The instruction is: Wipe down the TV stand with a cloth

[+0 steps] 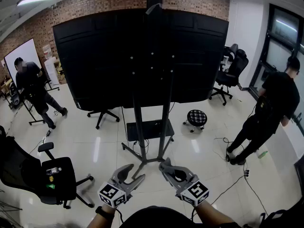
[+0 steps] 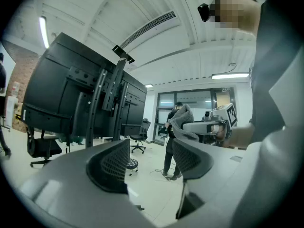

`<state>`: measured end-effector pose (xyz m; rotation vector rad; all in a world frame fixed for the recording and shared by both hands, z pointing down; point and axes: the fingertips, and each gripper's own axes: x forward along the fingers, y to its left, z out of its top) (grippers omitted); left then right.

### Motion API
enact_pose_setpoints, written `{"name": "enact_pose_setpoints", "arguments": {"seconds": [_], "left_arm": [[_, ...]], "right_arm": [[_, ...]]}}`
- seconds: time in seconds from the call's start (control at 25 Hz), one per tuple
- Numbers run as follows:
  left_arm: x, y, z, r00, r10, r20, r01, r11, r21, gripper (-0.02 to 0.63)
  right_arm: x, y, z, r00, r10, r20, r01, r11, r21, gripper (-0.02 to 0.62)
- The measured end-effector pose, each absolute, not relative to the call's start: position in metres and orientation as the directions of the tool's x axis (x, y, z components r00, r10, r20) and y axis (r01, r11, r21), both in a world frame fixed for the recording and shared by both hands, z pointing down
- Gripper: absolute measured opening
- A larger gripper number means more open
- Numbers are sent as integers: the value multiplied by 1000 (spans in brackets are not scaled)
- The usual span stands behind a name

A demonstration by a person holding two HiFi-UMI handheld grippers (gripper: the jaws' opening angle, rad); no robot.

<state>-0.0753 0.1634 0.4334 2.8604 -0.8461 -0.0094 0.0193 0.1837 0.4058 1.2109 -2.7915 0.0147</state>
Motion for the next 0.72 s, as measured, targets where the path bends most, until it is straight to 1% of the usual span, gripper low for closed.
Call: {"name": "enact_pose_setpoints", "arguments": {"seconds": [0.36,0.48,0.72], "left_arm": [[-17,147,440,821,-565,78,-570,-816,98,308],[-10,143,439,820,-565,94,-572,-816,82,308],[-7,120,422,808,-585,76,-589,-805,67,308]], "right_arm": [[79,162,404,-711,-699,73,-697,715,61,23],[87,158,403,-723,-688,58,-685,726,67,23],[94,130,385,-742,-670,29,-664,740,105,23]]}}
